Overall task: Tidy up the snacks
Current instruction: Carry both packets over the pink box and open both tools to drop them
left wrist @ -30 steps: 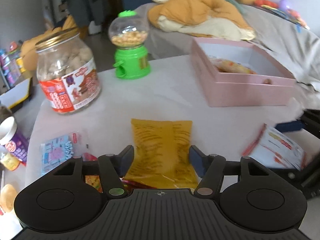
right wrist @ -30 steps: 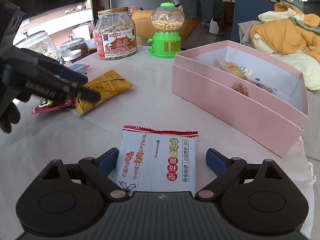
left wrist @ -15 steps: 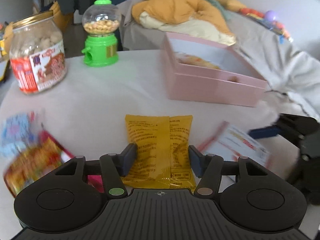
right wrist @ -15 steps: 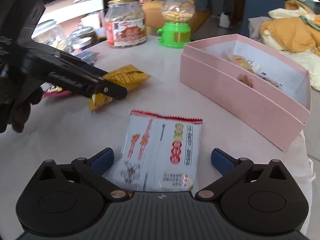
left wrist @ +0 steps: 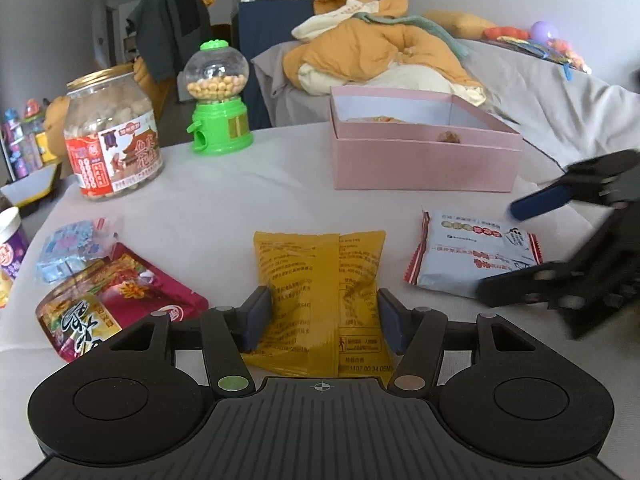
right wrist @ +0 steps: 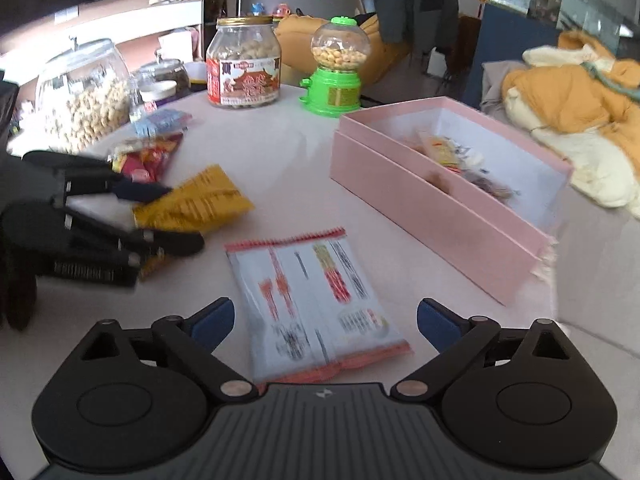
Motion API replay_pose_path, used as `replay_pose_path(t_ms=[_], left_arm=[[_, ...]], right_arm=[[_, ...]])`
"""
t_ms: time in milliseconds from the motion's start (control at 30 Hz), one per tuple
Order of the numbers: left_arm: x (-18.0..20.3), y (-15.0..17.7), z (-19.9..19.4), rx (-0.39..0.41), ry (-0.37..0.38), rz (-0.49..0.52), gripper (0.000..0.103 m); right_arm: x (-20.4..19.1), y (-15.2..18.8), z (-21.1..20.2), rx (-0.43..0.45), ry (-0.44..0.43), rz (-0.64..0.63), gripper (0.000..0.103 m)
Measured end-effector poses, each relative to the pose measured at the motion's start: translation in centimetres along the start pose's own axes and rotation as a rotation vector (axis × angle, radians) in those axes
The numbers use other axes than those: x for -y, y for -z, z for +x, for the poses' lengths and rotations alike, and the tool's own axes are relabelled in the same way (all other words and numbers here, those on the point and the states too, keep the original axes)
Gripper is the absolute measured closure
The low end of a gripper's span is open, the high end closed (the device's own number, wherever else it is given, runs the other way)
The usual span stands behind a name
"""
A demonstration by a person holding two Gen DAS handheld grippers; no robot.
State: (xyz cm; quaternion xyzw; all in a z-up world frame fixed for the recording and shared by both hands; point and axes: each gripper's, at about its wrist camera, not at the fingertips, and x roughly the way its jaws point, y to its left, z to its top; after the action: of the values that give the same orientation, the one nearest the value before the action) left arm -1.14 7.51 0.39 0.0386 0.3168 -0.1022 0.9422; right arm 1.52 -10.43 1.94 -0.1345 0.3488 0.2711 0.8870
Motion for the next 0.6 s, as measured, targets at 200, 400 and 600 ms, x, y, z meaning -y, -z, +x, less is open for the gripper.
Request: replay_pose_path(t_ms=[200, 400, 600], left_arm=[[0.2, 0.1, 0.0, 0.001, -0.01, 0.009, 0.04], [0.2, 0.1, 0.0, 0.002, -0.012, 0.014, 0.04], [0.7, 0.1, 0.0, -0.007, -0.036, 0.058, 0.04]], right_arm=[[0.3, -1.6, 3.5, -0.071, -0.019, 0.096, 0.016], [-0.4, -1.4, -0.3, -0.023, 0.033, 0.036, 0.026], [2.4, -0.2, -4.7, 0.044, 0.065, 0.118, 0.025]])
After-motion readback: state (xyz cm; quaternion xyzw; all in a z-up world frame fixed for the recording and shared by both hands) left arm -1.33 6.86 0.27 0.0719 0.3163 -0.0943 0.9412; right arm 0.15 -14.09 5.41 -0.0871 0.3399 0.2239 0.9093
